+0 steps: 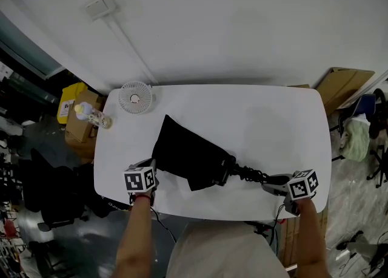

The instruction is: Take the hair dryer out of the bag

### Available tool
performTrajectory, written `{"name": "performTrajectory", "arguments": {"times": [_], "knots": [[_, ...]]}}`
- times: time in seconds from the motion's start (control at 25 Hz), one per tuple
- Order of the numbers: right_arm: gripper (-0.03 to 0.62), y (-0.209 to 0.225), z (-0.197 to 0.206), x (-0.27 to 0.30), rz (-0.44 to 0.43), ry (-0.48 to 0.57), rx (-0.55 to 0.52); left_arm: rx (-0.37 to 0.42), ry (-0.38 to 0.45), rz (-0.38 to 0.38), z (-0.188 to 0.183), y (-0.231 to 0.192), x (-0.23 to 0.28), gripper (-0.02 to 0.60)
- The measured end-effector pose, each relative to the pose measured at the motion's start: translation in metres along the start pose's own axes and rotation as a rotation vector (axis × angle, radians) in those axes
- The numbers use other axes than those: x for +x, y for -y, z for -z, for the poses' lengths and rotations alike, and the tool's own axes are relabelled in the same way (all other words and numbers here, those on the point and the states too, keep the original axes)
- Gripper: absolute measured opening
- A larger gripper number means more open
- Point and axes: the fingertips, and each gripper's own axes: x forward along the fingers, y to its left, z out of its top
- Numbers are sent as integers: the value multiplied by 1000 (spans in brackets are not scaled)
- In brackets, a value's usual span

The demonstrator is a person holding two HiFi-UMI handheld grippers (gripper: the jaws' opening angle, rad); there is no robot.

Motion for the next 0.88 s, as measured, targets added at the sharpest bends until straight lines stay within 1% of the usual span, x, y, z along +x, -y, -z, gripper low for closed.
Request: {"name": "performTrajectory", "arguments": {"times": [0.28, 0.48, 0.56, 0.72, 0.8, 0.88], "knots": [[170, 0, 9, -5, -18, -4, -1, -18, -6, -52, 15, -20, -21, 15], [170, 1, 17, -3, -12, -6, 0, -51, 2, -101, 30, -36, -34, 15], [170, 1, 20, -2, -6, -11, -2, -61, 9, -137, 35, -45, -41, 15], [170, 1, 22, -2, 4, -19, -8, -77, 38, -251, 43, -76, -61, 15], [170, 1, 23, -2, 9, -23, -14, -96, 63, -262, 46, -87, -71, 15], [170, 1, 25, -1, 15, -30, -20, -96, 83, -247, 49, -87, -75, 17]]}}
